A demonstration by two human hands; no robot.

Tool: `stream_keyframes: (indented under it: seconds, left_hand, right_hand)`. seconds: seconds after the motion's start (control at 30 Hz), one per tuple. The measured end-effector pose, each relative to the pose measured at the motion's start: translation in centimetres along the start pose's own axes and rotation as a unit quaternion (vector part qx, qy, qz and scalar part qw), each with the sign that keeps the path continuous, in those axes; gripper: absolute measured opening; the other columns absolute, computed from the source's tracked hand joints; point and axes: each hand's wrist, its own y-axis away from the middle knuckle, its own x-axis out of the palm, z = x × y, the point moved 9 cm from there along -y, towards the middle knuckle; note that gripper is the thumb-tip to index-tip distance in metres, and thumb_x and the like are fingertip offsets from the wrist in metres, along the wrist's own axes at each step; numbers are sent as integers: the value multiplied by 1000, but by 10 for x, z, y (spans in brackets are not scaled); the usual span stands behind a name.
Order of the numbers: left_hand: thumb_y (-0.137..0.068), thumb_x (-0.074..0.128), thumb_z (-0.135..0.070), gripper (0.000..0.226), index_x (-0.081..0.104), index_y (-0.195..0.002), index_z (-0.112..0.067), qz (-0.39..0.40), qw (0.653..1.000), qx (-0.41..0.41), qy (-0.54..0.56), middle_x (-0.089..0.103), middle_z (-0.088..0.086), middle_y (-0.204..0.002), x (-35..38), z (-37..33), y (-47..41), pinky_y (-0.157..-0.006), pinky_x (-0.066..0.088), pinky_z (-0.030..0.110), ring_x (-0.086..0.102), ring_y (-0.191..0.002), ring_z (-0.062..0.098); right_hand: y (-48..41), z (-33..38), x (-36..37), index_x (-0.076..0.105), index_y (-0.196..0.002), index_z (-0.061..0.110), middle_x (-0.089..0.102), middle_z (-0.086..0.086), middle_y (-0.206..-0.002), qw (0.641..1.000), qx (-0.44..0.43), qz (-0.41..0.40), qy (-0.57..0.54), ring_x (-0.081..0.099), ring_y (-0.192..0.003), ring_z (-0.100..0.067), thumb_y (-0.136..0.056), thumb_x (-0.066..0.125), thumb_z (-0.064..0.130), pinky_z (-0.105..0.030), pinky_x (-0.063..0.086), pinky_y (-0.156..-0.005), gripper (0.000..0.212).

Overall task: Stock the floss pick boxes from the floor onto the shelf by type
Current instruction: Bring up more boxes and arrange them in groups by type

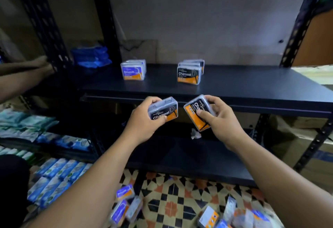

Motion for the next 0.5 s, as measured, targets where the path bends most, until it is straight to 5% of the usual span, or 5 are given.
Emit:
stream_keyframes:
  seconds: [0.2, 0.37, 0.5]
  left_hand:
    - [-75, 82, -20, 39, 60, -105, -29, -8, 998, 62, -18, 68, -15, -97, -4, -37, -52, -75, 48, 16, 64, -86, 2]
    - [-77, 81, -24, 42, 58, -111, -34, 23, 996, 75, -48, 67, -7, -107, 20, -46, -93, -85, 52, 26, 65, -95, 11]
    - [-77, 81, -21, 51, 55, -120, -28, 50, 994, 69, -75, 65, -3, -111, 42, -43, -115, -87, 49, 24, 64, -97, 14]
  right_hand:
    - [-45, 45, -21, 56, -107, 54, 68, 21, -94, 987, -74, -62, 131, 67, -93, -8, -80, 68, 6, -37, 56, -89, 57]
    - [-70, 66, -46, 48, -121, 35, 62, 18, -96, 971, -79, -100, 202, 61, -80, 1, -82, 61, 6, -7, 45, -59, 51]
    - [-89, 57, -62, 55, -120, 27, 64, 4, -106, 952, -58, -114, 279, 58, -83, -19, -80, 58, 5, -25, 43, -66, 46]
